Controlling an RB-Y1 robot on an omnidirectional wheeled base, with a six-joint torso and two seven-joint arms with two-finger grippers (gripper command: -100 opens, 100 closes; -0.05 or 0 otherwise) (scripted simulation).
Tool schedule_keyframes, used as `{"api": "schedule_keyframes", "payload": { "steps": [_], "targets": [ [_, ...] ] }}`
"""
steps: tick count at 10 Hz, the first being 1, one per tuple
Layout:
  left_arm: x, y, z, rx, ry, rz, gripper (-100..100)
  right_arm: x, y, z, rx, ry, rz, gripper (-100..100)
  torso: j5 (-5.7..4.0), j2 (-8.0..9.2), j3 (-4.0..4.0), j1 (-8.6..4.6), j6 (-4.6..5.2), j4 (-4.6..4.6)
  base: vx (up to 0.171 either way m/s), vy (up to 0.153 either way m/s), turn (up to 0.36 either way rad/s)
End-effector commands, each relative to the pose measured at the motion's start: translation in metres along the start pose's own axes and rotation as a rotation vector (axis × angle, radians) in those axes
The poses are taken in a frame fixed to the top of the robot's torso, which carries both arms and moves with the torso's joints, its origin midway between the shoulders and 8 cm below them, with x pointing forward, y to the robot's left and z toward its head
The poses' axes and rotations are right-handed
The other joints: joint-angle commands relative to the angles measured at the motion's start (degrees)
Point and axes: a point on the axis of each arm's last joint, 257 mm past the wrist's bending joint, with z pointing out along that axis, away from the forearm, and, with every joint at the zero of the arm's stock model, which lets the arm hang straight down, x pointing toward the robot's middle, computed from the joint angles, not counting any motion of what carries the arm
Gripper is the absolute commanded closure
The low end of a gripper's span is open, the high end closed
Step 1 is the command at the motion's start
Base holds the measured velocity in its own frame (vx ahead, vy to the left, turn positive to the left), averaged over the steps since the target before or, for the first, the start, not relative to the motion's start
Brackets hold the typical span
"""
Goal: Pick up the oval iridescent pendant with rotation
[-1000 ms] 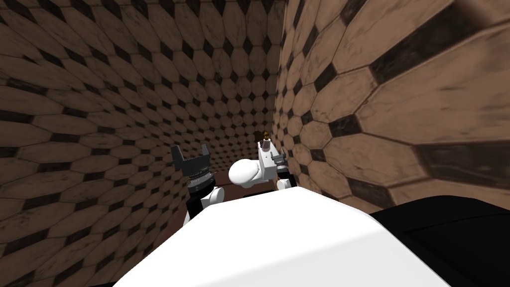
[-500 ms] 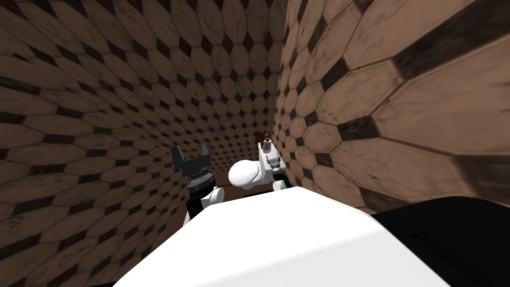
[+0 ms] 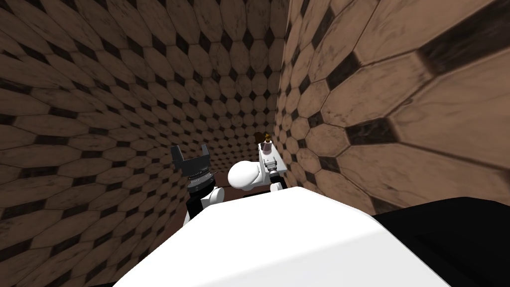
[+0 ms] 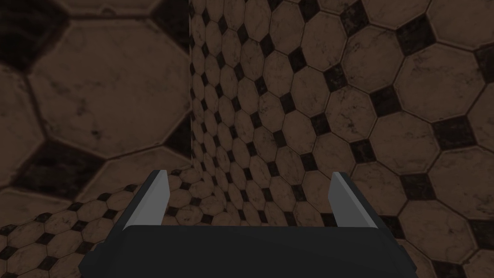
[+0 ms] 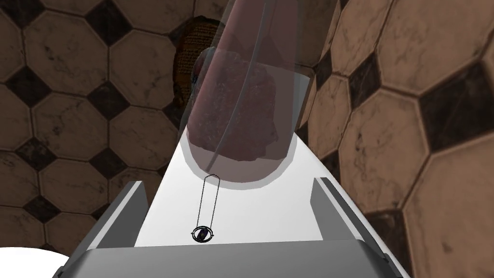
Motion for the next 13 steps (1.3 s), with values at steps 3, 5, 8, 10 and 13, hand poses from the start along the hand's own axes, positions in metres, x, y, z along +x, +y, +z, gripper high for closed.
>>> {"api": "schedule_keyframes", "payload": {
  "steps": [3, 5, 8, 10, 13],
  "targets": [
    [0.000, 0.000, 0.000, 0.000, 0.000, 0.000, 0, -0.024, -0.020, -0.004, 0.021, -0.066, 0.096, -100, 0.00, 0.04, 0.02, -0.03, 0.00, 0.01, 0.033, -0.020, 0.001],
    [0.000, 0.000, 0.000, 0.000, 0.000, 0.000, 0, -0.035, -0.031, -0.008, 0.027, -0.101, 0.145, -100, -0.01, 0.06, 0.03, -0.02, 0.00, 0.01, 0.025, -0.023, -0.013],
    [0.000, 0.000, 0.000, 0.000, 0.000, 0.000, 0, -0.029, -0.026, -0.004, 0.022, -0.082, 0.131, -100, -0.11, -0.24, -0.22, 0.02, -0.09, -0.20, 0.002, -0.004, 0.001],
    [0.000, 0.000, 0.000, 0.000, 0.000, 0.000, 0, -0.029, -0.026, -0.004, 0.022, -0.082, 0.132, 100, -0.11, -0.25, -0.23, 0.04, -0.09, -0.20, 0.000, 0.000, 0.000],
    [0.000, 0.000, 0.000, 0.000, 0.000, 0.000, 0, -0.029, -0.026, -0.004, 0.022, -0.082, 0.130, 100, -0.13, -0.26, -0.24, 0.02, -0.09, -0.21, 0.000, 0.000, 0.000]
  ]
}}
